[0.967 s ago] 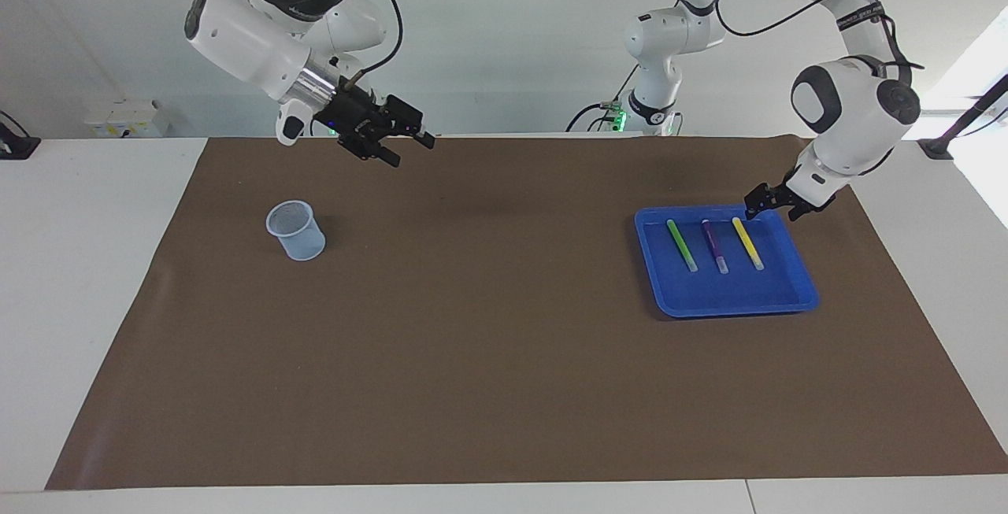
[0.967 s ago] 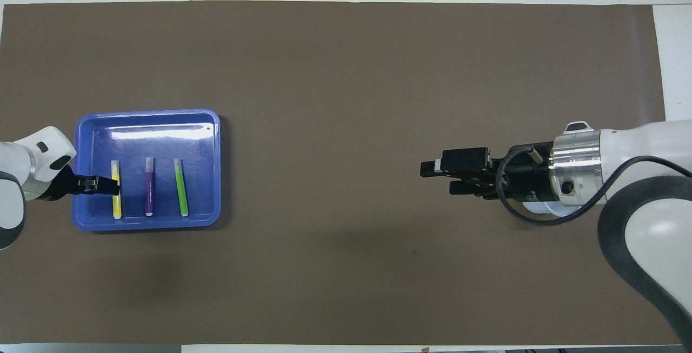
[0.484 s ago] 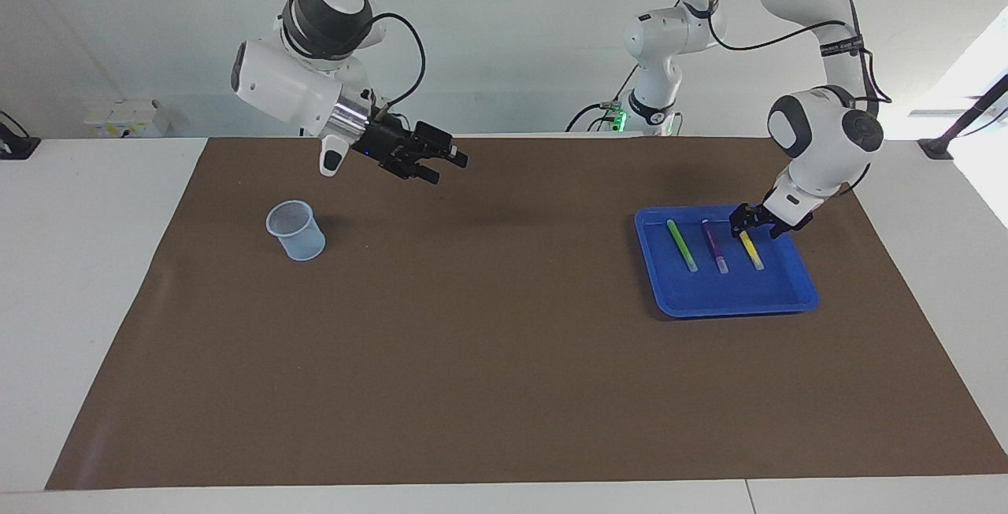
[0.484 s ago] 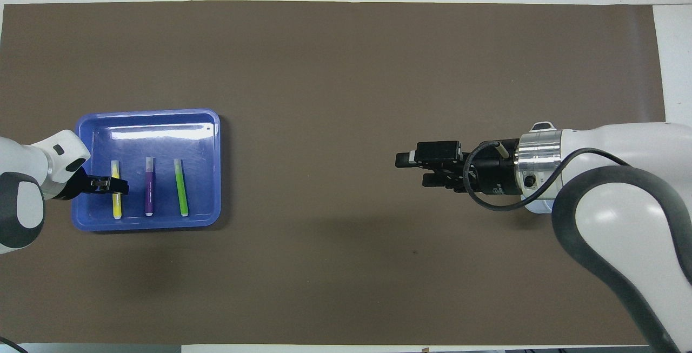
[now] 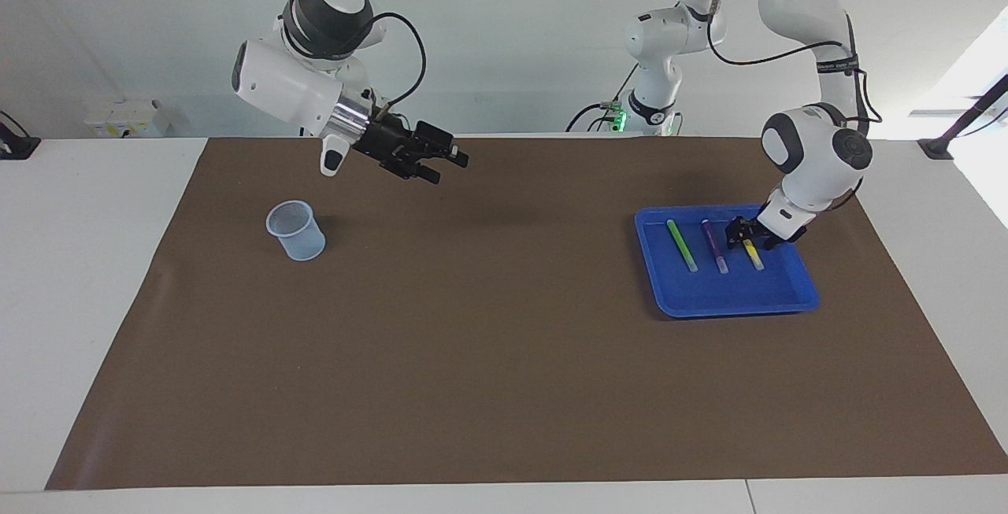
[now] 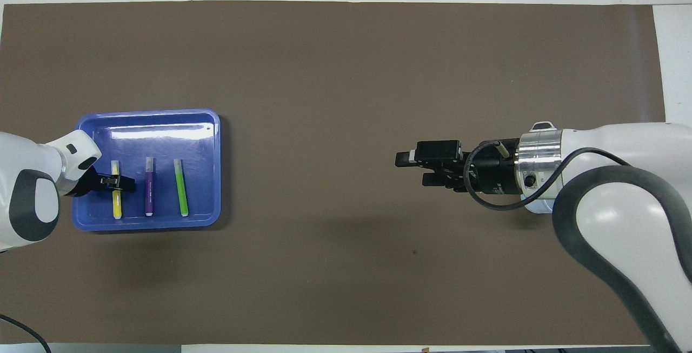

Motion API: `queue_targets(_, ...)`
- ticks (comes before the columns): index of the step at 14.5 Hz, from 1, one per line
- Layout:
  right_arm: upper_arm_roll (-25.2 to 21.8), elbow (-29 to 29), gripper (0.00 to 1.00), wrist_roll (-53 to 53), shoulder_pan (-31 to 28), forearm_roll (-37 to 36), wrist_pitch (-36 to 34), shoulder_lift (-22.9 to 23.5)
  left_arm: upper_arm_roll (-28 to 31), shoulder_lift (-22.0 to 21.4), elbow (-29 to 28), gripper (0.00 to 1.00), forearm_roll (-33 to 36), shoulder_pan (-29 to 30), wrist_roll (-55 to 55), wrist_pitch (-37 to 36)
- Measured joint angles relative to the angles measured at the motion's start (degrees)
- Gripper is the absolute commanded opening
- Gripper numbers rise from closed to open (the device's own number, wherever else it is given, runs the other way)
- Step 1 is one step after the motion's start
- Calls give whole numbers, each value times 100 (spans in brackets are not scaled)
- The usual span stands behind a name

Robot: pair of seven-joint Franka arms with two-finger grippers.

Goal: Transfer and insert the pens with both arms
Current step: 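Lower the left gripper onto the yellow pen in the blue tray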

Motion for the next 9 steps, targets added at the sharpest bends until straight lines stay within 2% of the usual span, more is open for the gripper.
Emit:
queue_targets(5, 0, 0, 100, 0, 0, 0, 0, 0, -2, -1, 71, 47, 2, -7, 14, -2)
queue_targets(9, 0, 0, 100, 0, 0, 0, 1, 0, -1, -10, 103, 28, 10, -14, 24, -4)
